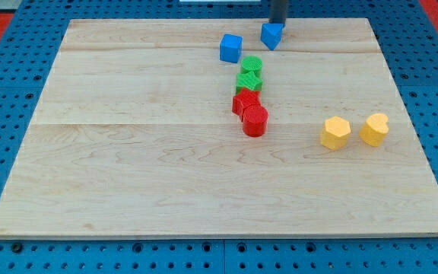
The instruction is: Push the blue cube slightly right
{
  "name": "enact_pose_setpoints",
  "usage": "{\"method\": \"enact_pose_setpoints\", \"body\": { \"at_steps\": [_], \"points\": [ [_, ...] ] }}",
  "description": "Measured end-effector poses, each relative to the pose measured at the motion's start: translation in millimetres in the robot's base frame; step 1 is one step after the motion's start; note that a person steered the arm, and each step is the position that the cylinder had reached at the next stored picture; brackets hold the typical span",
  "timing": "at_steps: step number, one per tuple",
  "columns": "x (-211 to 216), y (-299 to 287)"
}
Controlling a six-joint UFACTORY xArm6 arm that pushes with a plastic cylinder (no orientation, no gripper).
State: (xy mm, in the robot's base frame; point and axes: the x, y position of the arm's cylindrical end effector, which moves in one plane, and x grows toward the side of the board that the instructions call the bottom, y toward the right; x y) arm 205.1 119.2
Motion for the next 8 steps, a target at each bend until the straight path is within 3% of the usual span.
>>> {"method": "enact_pose_setpoints", "body": {
  "at_steps": [3,5,7,8],
  "points": [
    [-13,-43],
    [16,-127],
    [60,-113],
    [71,-146]
  ]
}}
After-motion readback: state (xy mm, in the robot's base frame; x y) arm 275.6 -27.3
